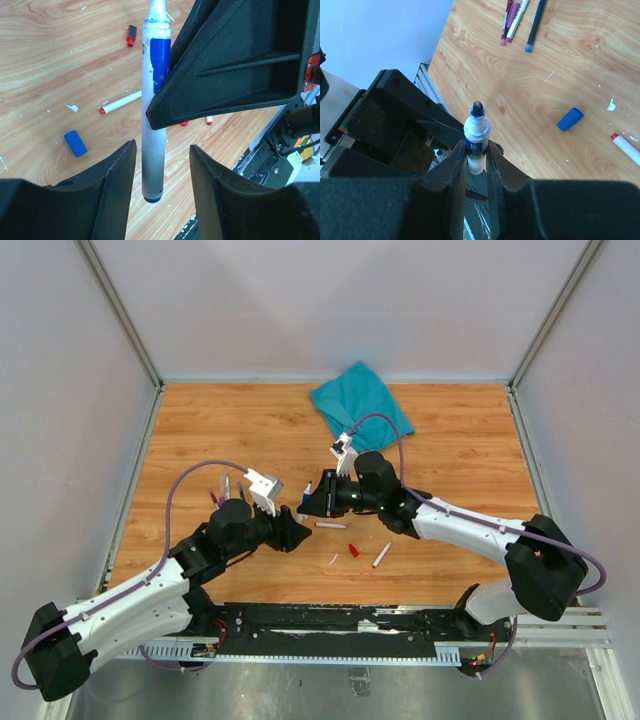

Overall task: Insert the pens into the pen caps
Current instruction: Adjust the pen.

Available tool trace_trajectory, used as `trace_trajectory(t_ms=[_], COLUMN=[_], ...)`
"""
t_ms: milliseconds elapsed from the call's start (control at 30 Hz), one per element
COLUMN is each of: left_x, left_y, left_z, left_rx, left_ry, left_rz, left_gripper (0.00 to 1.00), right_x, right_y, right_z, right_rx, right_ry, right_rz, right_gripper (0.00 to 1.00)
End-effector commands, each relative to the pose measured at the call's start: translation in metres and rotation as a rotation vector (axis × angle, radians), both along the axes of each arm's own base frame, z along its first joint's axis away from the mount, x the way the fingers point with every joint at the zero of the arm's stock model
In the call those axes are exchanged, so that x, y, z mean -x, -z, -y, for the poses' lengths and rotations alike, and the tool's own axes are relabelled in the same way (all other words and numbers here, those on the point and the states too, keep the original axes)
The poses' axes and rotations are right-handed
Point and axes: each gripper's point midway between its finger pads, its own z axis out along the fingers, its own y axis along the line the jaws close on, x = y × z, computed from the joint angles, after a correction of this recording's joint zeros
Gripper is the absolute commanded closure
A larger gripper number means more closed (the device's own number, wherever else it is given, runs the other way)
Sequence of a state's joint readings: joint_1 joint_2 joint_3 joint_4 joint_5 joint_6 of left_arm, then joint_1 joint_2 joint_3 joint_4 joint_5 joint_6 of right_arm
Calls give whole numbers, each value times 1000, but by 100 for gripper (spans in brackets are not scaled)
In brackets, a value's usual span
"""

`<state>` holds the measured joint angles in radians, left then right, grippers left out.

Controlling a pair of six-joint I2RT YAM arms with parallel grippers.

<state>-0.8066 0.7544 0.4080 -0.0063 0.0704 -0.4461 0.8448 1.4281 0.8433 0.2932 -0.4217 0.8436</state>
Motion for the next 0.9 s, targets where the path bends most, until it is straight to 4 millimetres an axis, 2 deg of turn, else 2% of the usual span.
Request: trace_trajectory(t_ms=[0,233,367,533,700,767,867], left_x=[1,2,1,0,-1,-1,-4], left_y=[1,-2,-4,-8,-16,-18,-20], left_z=[-3,-2,-3,-2,-2,0,-1], left_rx=[-15,-4,0,-5,-21,-13,-17], left_ry=[8,8,-6,-3,-1,4,-27], left_rz=[28,24,21,20,22,15,-7], left_gripper=[50,69,83,99,99,99,99], right_x=[11,13,13,10,8,6,1], right_y=[-25,-20,-19,-23,-23,-21,-18], right_z=[-11,-11,-10,-6,9,20,40], right_rx=[-65,-54,-53,-44,-5,28,83], right_ry=[-59,-72,-70,-52,-7,30,99], right_rz=[18,8,13,44,97,125,170], right_gripper=[99,99,96,78,58,47,38])
